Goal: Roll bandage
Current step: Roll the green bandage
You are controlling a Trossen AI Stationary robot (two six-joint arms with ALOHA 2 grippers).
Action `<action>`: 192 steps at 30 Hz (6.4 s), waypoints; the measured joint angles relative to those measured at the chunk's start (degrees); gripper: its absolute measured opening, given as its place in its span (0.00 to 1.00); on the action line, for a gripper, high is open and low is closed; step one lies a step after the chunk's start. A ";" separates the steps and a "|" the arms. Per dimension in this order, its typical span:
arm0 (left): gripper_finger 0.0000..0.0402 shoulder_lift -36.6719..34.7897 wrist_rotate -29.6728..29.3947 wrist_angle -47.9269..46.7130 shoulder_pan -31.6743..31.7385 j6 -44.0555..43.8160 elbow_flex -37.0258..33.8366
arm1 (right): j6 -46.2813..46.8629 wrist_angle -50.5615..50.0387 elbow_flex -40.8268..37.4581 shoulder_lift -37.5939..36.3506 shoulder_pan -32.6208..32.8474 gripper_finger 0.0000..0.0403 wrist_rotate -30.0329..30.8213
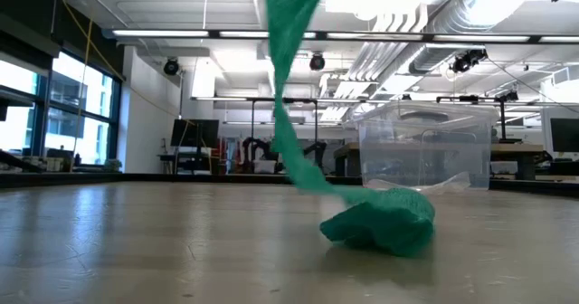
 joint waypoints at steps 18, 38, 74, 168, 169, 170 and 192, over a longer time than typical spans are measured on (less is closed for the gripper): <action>0.02 1.53 0.44 -7.78 0.40 -9.15 -0.02 | -13.16 12.70 0.00 -2.13 2.16 0.00 2.13; 0.02 1.57 5.98 -3.38 -0.24 -11.00 -0.02 | -5.18 1.50 0.00 -3.33 0.65 0.00 8.33; 0.02 -1.55 -11.07 8.92 -3.39 16.03 -0.04 | 25.29 -0.65 0.02 3.16 2.69 0.00 -3.37; 0.02 -2.38 -13.70 -8.22 -3.19 25.92 0.00 | 41.42 -6.44 -0.02 -6.31 6.93 0.42 -3.11; 0.02 -2.38 -13.77 -8.21 -3.19 26.22 0.00 | 41.35 -6.41 -0.02 -6.31 6.93 0.42 -3.11; 0.02 -2.38 -13.85 -8.21 -3.17 26.66 0.00 | 41.42 -6.42 -0.02 -6.42 6.94 0.43 -3.13; 0.02 -2.38 -13.78 -8.23 -3.21 26.64 0.00 | 45.62 -14.29 0.00 -7.03 4.32 0.66 -10.36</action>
